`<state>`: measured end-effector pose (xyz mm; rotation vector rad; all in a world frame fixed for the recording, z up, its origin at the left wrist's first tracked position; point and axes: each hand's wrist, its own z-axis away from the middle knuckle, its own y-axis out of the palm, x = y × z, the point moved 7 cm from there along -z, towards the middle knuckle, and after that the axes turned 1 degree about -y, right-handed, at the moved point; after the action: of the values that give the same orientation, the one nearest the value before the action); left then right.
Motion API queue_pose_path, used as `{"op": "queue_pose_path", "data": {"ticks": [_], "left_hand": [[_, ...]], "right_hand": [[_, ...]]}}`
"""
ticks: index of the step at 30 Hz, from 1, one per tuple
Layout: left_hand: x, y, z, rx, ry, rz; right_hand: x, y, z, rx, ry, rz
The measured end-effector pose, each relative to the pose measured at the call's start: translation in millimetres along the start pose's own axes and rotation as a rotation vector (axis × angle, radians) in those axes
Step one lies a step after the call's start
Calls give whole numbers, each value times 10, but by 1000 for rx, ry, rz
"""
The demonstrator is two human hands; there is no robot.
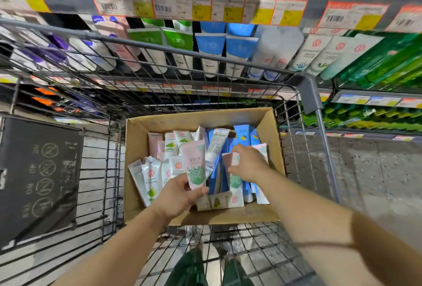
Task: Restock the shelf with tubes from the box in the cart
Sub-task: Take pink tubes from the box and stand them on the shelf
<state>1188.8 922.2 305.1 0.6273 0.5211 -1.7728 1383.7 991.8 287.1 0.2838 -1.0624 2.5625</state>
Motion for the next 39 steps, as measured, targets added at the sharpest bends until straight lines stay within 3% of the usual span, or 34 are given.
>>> {"op": "queue_pose_path", "data": {"ticks": [4, 8, 14, 19, 23, 28, 33, 39], "left_hand": [[-2, -25, 44, 6, -7, -52], [-263, 31, 138, 79, 2, -67], [-1315, 296, 471, 221, 107, -49], [-2292, 861, 877, 357, 292, -93], [-2874, 1609, 1156, 427, 430, -113], [-3407, 2939, 1497, 485, 530, -148], [-3811, 4679, 2030, 491, 653, -225], [-4180, 6705, 2689, 666, 639, -208]], "right_hand": [[39, -161, 171, -15, -32, -130], [262, -773, 436, -88, -156, -227], [552, -1879, 1191, -151, -240, -424], [291, -2684, 1934, -371, -241, -752], [-301, -3083, 2411, -386, -204, -1062], [-1366, -3242, 3073, -237, -152, -1051], [-2913, -3670, 3961, -436, -129, -1140], [-4557, -4325, 5275, -698, -113, -1091]]}}
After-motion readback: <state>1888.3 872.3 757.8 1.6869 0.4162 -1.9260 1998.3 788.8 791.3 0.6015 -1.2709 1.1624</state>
